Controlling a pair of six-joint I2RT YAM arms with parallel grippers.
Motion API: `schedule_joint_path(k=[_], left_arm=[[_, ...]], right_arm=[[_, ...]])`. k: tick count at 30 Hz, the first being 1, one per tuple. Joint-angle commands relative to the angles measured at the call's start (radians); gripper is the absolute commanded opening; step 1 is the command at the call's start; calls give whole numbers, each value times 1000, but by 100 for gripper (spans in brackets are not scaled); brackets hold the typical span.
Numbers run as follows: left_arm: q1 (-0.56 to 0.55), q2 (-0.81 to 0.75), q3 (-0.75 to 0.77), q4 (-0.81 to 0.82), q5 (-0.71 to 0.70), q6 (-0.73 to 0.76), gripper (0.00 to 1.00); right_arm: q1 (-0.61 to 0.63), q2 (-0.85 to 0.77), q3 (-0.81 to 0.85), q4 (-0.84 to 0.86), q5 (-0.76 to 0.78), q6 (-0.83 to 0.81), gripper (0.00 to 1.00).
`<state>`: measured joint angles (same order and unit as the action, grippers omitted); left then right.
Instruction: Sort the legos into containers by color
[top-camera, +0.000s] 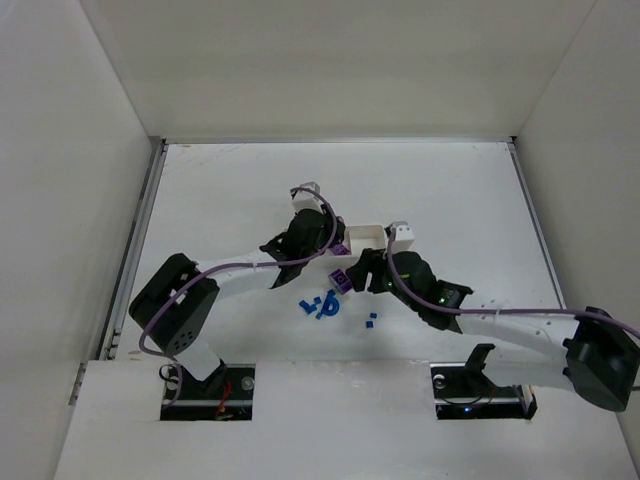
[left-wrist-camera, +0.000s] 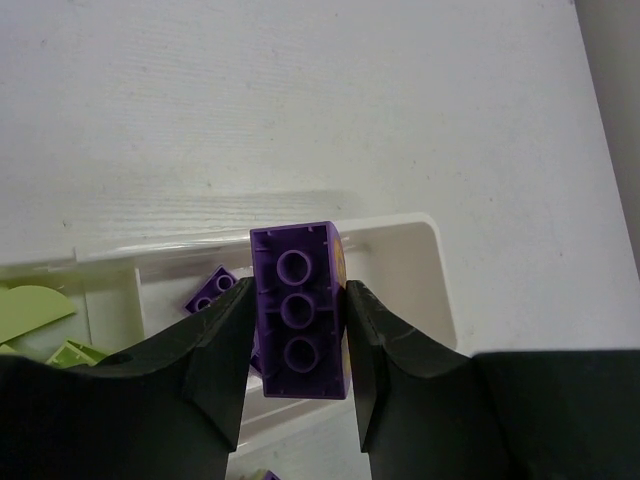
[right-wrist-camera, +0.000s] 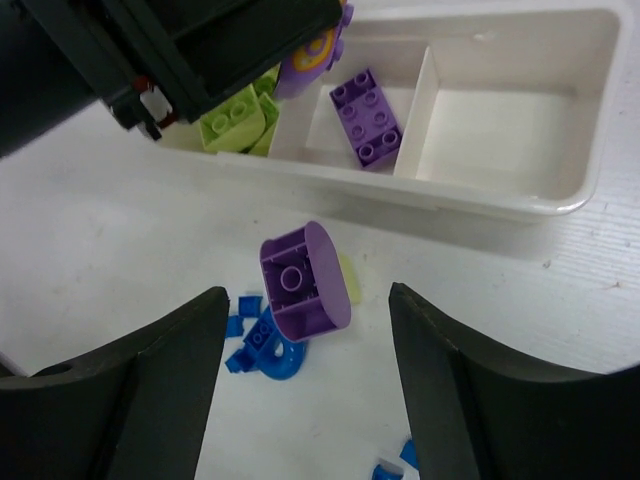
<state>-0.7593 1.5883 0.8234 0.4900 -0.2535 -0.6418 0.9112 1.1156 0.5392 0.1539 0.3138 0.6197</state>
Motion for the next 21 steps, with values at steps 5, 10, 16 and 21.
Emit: schedule_joint_path(k=[5,10,16,21], left_arm=[[12,-28,11,39,-47,21,43],[27,-106,-42,38,-47,25,51],[56,-249,-164,38,-43,-5,51],[65,-410,-279,-5,-39,-38,51]], right_arm=[[71,99,65,-5,5,-63,74],[82,185,108,-1,-21,-71,74],[79,273,171,-23,-13,-78,74],[77,328,223,-80,4,-80,72]])
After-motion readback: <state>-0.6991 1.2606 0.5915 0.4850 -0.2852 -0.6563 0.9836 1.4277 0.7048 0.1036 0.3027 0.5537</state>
